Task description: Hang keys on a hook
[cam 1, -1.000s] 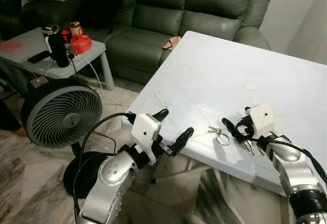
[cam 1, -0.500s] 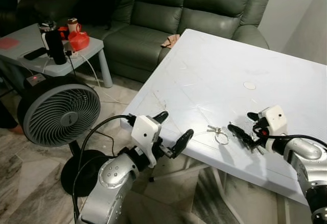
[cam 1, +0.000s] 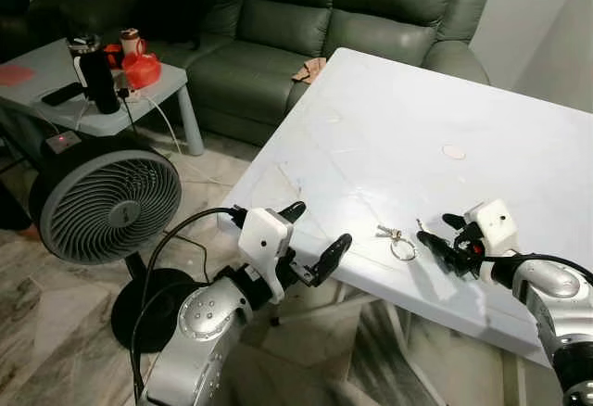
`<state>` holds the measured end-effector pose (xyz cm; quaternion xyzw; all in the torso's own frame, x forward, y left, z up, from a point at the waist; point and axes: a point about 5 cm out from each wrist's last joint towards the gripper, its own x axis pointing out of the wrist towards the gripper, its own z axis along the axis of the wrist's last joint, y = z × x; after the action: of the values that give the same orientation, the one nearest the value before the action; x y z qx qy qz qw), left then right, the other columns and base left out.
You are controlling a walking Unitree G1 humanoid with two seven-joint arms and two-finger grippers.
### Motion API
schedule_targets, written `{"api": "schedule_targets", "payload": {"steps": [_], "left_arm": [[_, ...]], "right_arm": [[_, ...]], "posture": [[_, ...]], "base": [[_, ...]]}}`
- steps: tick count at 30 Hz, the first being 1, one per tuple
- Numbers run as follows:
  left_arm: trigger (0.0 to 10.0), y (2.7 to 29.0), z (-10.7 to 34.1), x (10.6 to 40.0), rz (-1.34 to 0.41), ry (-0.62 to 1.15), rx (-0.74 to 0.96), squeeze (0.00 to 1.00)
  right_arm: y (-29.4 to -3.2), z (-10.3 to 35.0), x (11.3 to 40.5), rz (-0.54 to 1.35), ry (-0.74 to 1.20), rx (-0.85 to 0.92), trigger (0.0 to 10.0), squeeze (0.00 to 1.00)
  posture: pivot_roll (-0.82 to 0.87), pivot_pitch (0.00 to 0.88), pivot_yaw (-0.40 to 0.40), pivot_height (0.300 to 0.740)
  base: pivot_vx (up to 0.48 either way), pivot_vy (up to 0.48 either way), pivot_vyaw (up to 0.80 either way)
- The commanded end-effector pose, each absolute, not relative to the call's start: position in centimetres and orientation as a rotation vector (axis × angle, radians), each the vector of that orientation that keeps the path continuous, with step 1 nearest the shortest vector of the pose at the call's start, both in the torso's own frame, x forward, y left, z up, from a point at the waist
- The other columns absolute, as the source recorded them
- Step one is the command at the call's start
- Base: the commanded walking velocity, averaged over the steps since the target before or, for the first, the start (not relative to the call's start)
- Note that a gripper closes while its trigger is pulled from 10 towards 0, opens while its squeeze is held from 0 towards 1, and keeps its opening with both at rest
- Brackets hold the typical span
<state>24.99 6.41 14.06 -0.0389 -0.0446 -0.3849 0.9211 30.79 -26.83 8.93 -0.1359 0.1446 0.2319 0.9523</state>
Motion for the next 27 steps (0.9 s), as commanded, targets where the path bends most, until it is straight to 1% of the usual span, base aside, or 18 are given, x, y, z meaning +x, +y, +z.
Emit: {"api": "schedule_targets", "payload": {"steps": [1, 4, 5, 6, 7, 8, 9, 10, 14, 15, 16, 17, 18, 22, 24, 25, 26, 27], "left_arm": [[10.0, 6.2, 14.3, 24.8, -0.791, -0.095, -0.083, 0.0], [10.0, 6.2, 14.3, 24.7, -0.789, -0.093, -0.082, 0.0], [10.0, 6.2, 14.3, 24.7, -0.788, -0.092, -0.084, 0.0], [10.0, 6.2, 14.3, 24.7, -0.787, -0.091, -0.085, 0.0], [10.0, 6.2, 14.3, 24.7, -0.787, -0.091, -0.085, 0.0], [10.0, 6.2, 14.3, 24.7, -0.785, -0.09, -0.086, 0.0], [10.0, 6.2, 14.2, 24.7, -0.783, -0.089, -0.085, 0.0], [10.0, 6.2, 14.3, 24.7, -0.783, -0.089, -0.086, 0.0], [10.0, 6.2, 14.2, 24.7, -0.781, -0.088, -0.088, 0.0], [10.0, 6.2, 14.2, 24.7, -0.78, -0.088, -0.088, 0.0], [10.0, 6.2, 14.2, 24.7, -0.781, -0.088, -0.088, 0.0], [10.0, 6.1, 14.2, 24.7, -0.781, -0.088, -0.088, 0.0], [10.0, 6.1, 14.2, 24.7, -0.781, -0.088, -0.088, 0.0], [10.0, 6.0, 14.3, 24.8, -0.782, -0.089, -0.088, 0.0], [10.0, 6.0, 14.3, 24.8, -0.782, -0.089, -0.085, 0.0], [10.0, 6.0, 14.3, 24.7, -0.782, -0.089, -0.087, 0.0], [10.0, 6.0, 14.3, 24.7, -0.782, -0.089, -0.087, 0.0], [10.0, 6.0, 14.3, 24.7, -0.781, -0.089, -0.085, 0.0]], "right_arm": [[-27.2, 8.6, 30.6, 0.45, 0.31, -0.285, 9.4, 0.0], [-27.7, 8.3, 30.6, 0.424, 0.329, -0.299, 9.3, 0.0], [-27.8, 8.3, 30.5, 0.424, 0.329, -0.298, 6.4, 0.0], [-27.9, 8.3, 30.5, 0.423, 0.328, -0.297, 5.8, 0.0], [-27.9, 8.3, 30.5, 0.423, 0.328, -0.297, 5.8, 0.0], [-28.1, 8.4, 30.5, 0.419, 0.32, -0.294, 0.8, 0.0], [-28.2, 8.5, 30.5, 0.423, 0.307, -0.288, 0.8, 0.0], [-28.3, 8.6, 30.5, 0.418, 0.308, -0.286, 0.0, 0.0], [-28.6, 8.8, 30.4, 0.425, 0.296, -0.241, 0.0, 0.0], [-28.7, 9.0, 30.4, 0.439, 0.28, -0.194, 4.3, 0.0], [-28.8, 9.0, 30.4, 0.436, 0.28, -0.175, 4.9, 0.0], [-28.9, 9.0, 30.4, 0.43, 0.285, -0.173, 4.9, 0.0], [-29.0, 9.0, 30.4, 0.429, 0.289, -0.17, 10.0, 0.0], [-29.4, 9.2, 30.3, 0.424, 0.278, -0.136, 10.0, 0.0], [-29.6, 9.2, 30.3, 0.42, 0.282, -0.153, 10.0, 0.0], [-29.6, 9.2, 30.2, 0.425, 0.281, -0.158, 7.7, 0.0], [-29.6, 9.2, 30.2, 0.428, 0.28, -0.156, 6.2, 0.0], [-29.7, 9.2, 30.1, 0.429, 0.279, -0.157, 5.6, 0.0]], "posture": [[0.04, 0.101, -0.067, 0.74], [0.04, 0.103, -0.067, 0.74], [0.04, 0.104, -0.067, 0.74], [0.04, 0.104, -0.067, 0.74], [0.04, 0.104, -0.067, 0.74], [0.04, 0.104, -0.067, 0.74], [0.04, 0.104, -0.067, 0.74], [0.04, 0.104, -0.067, 0.74], [0.04, 0.104, -0.067, 0.74], [0.04, 0.104, -0.067, 0.74], [0.04, 0.104, -0.067, 0.74], [0.04, 0.104, -0.067, 0.74], [0.04, 0.107, -0.069, 0.74], [0.04, 0.107, -0.069, 0.74], [0.04, 0.107, -0.069, 0.74], [0.04, 0.108, -0.068, 0.74], [0.04, 0.108, -0.068, 0.74], [0.04, 0.108, -0.068, 0.74]], "base": [[0.0, 0.0, 0.0], [0.0, 0.0, 0.0], [0.0, 0.0, 0.0], [0.0, 0.0, 0.0], [0.0, 0.0, 0.0], [0.0, 0.0, 0.0], [0.0, 0.0, 0.0], [0.0, 0.0, 0.0], [0.0, 0.0, 0.0], [0.0, 0.0, 0.0], [0.0, 0.0, 0.0], [0.0, 0.0, 0.0], [0.0, 0.0, 0.0], [0.0, 0.0, 0.0], [0.0, 0.0, 0.0], [0.0, 0.0, 0.0], [0.0, 0.0, 0.0], [0.0, 0.0, 0.0]]}}
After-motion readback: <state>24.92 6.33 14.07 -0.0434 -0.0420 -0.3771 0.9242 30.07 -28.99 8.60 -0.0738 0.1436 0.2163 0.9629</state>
